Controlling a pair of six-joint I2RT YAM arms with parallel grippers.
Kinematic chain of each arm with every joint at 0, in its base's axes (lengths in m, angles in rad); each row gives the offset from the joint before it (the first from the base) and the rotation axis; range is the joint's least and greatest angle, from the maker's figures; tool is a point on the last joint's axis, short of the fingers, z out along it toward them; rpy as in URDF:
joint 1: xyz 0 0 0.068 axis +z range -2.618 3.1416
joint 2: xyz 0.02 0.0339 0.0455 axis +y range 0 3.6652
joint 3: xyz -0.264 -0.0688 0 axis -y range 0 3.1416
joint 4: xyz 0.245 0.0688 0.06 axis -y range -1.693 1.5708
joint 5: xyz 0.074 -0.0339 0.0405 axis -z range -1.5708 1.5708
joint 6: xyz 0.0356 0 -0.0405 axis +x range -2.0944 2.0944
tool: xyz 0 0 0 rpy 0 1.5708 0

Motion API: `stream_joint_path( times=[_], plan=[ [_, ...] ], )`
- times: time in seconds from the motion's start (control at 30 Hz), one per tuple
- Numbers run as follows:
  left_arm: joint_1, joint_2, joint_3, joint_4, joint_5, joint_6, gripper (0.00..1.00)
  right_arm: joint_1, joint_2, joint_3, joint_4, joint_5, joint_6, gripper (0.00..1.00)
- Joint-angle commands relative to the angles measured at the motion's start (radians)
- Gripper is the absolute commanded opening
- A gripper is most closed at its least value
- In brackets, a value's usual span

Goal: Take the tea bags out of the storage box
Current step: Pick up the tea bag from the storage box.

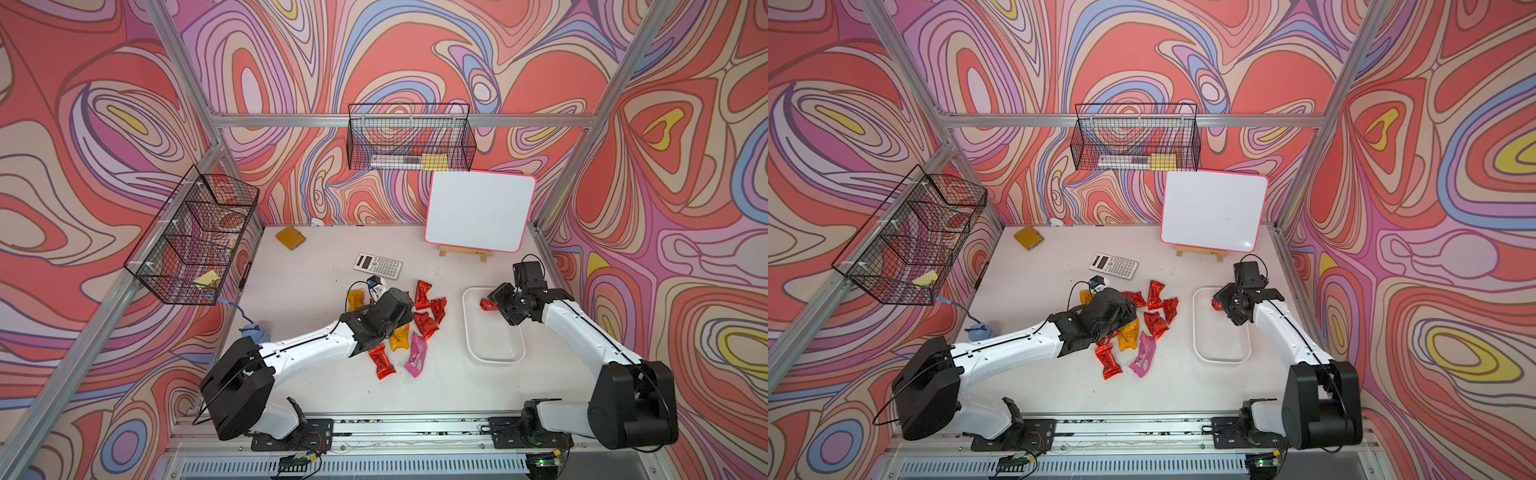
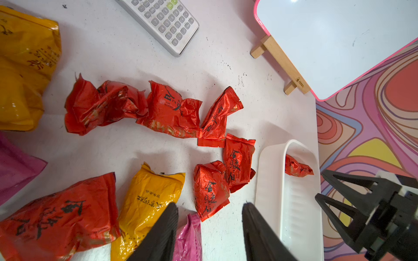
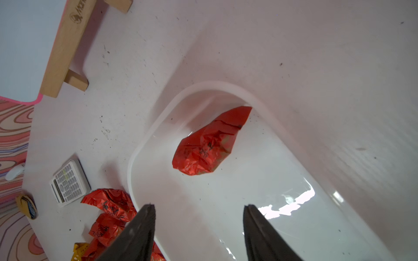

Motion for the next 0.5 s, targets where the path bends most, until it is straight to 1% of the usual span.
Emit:
stream_joint_path(
  times=[0.0, 0.17, 0.27, 0.33, 0.47],
  plan=[
    [0.012, -0.036, -0.018, -0.009, -0.029, -0.004, 0.51, -0.026, 0.049, -0.016, 0.090, -0.031, 0.064, 0.63],
    [0.016, -0.052, -0.022, -0.017, -0.043, -0.002, 0.51, -0.049, 0.124, -0.014, 0.147, -0.042, 0.082, 0.62],
    [0.020, -0.066, -0.030, -0.021, -0.052, -0.002, 0.51, -0.055, 0.165, -0.009, 0.173, -0.040, 0.082, 0.59],
    [0.024, -0.075, -0.038, -0.022, -0.057, -0.003, 0.51, -0.056, 0.188, -0.013, 0.189, -0.039, 0.082, 0.55],
    [0.026, -0.093, -0.049, -0.029, -0.066, -0.007, 0.51, -0.057, 0.212, -0.024, 0.218, -0.036, 0.078, 0.41]
  ],
)
